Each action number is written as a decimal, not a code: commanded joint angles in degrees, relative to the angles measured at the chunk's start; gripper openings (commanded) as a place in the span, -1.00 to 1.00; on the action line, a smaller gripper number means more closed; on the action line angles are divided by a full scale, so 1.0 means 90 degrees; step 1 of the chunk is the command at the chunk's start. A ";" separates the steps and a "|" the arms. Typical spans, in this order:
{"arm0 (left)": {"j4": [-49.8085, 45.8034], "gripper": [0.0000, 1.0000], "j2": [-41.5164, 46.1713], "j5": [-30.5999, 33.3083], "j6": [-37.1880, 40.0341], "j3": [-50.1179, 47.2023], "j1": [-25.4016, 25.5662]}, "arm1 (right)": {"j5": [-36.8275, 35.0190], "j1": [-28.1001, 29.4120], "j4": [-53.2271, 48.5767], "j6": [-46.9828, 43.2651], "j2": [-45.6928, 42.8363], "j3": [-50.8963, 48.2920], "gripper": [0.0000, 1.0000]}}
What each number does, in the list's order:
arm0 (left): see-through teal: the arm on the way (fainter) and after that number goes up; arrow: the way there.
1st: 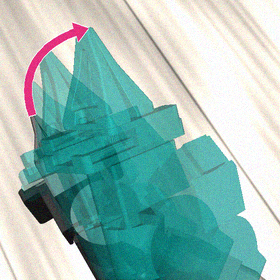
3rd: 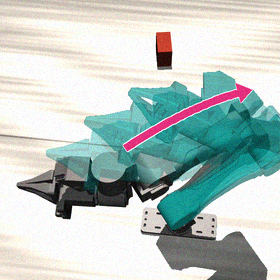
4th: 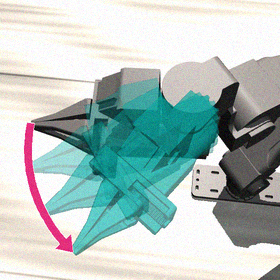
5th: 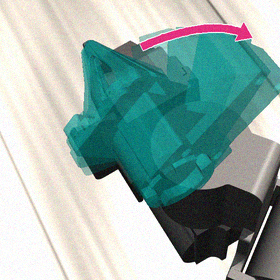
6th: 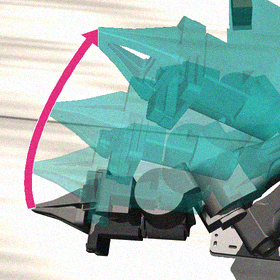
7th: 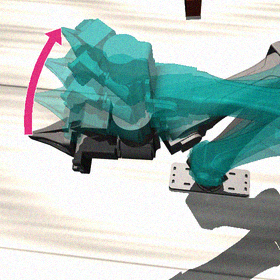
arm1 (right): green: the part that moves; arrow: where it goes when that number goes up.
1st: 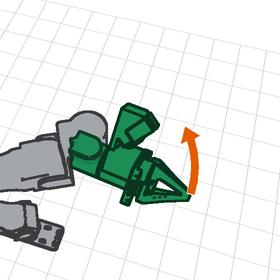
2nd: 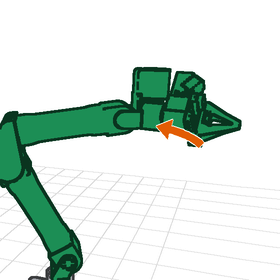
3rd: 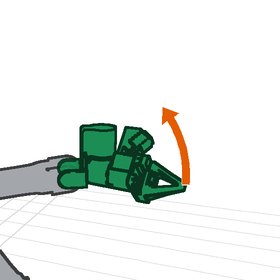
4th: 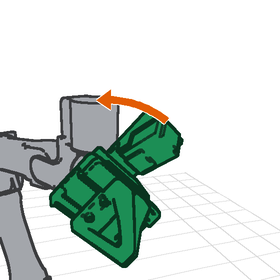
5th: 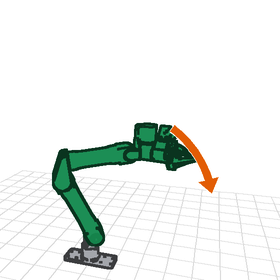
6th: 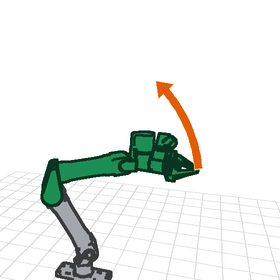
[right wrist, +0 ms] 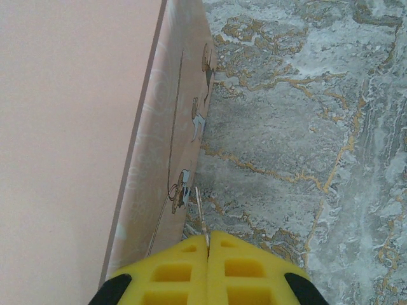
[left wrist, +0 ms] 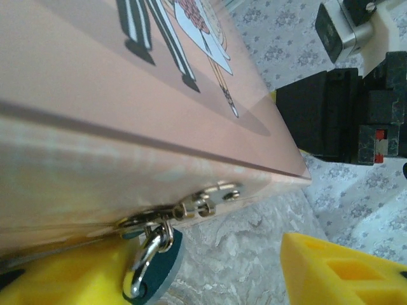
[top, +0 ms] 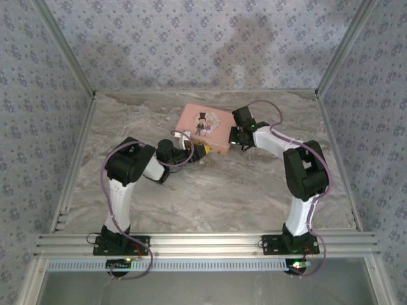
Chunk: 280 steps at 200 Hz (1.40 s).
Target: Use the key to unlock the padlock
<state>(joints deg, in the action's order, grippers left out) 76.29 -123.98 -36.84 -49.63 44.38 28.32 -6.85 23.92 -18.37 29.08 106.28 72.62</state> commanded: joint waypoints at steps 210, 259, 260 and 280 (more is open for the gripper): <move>-0.0246 -0.12 -0.0170 0.0138 -0.0125 -0.0058 -0.0193 | 0.0008 0.0081 0.0033 0.0001 -0.0090 -0.0073 -1.00; -0.0340 -0.25 -0.0179 0.0023 -0.0133 0.0058 -0.0207 | -0.0002 0.0098 0.0046 0.0022 -0.0109 -0.0098 -1.00; -0.0346 -0.26 -0.0179 0.0017 -0.0132 0.0058 -0.0207 | -0.0001 0.0097 0.0042 0.0021 -0.0109 -0.0099 -1.00; -0.0427 -0.34 -0.0179 -0.0035 -0.0098 0.0086 -0.0207 | -0.0009 0.0098 0.0044 0.0022 -0.0129 -0.0118 -1.00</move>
<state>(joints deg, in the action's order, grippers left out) 75.99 -125.43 -35.44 -50.89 44.49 26.65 -6.70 24.25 -17.96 29.08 106.28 72.44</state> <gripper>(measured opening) 0.339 0.059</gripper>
